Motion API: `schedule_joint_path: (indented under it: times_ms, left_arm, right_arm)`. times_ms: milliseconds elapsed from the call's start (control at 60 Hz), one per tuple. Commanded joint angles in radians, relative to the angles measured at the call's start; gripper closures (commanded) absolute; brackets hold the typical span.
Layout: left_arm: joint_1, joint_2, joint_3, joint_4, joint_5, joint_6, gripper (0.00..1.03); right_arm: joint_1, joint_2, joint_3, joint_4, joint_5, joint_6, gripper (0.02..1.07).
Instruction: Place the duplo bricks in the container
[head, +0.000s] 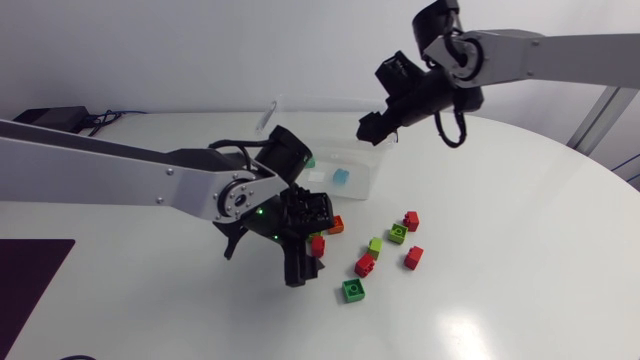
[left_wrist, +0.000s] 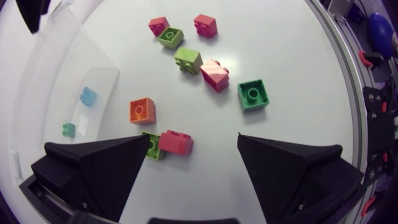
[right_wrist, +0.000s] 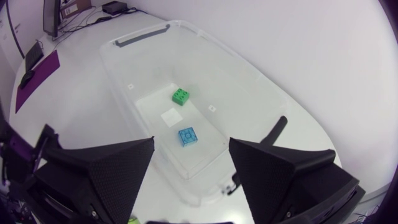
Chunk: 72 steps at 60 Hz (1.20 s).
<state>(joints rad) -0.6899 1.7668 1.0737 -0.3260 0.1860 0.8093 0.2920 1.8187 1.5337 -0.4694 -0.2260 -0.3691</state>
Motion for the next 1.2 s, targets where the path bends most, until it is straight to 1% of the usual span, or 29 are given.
schedule_joint_path:
  times_ms: [0,200,417,567,617,850,950,1017,1100,1150,1183]
  left_arm:
    - [-0.005,0.069,0.045,-0.041,0.009,0.071,0.06]
    - [0.000,0.149,0.126,-0.076,0.004,0.106,0.06]
    - [0.004,0.203,0.200,-0.120,-0.008,0.126,0.07]
    - [0.015,0.221,0.209,-0.139,-0.016,0.136,0.08]
    - [0.018,0.223,0.216,-0.153,-0.016,0.140,0.10]
    - [0.033,0.255,0.249,-0.203,-0.023,0.162,0.12]
    - [0.032,0.267,0.261,-0.211,-0.025,0.162,0.15]
    - [0.030,0.278,0.272,-0.225,-0.025,0.162,0.23]
    - [0.027,0.286,0.279,-0.235,-0.025,0.165,0.42]
    - [0.026,0.286,0.281,-0.235,-0.025,0.165,0.52]
    - [0.024,0.287,0.281,-0.239,-0.025,0.163,0.63]
  right_arm:
    - [-0.014,-0.131,-0.129,0.020,-0.022,-0.025,0.13]
    - [-0.021,-0.337,-0.359,0.037,-0.050,-0.076,0.13]
    - [-0.024,-0.475,-0.509,0.035,-0.078,-0.097,0.13]
    - [-0.024,-0.516,-0.586,0.038,-0.099,-0.099,0.13]
    - [-0.024,-0.522,-0.607,0.038,-0.102,-0.102,0.13]
    - [-0.025,-0.592,-0.716,0.040,-0.105,-0.119,0.13]
    - [-0.045,-0.611,-0.758,0.043,-0.105,-0.131,0.13]
    - [-0.056,-0.618,-0.782,0.044,-0.107,-0.137,0.13]
    - [-0.068,-0.613,-0.822,0.066,-0.107,-0.142,0.13]
    - [-0.073,-0.604,-0.840,0.077,-0.096,-0.142,0.13]
    - [-0.074,-0.592,-0.851,0.083,-0.088,-0.142,0.13]
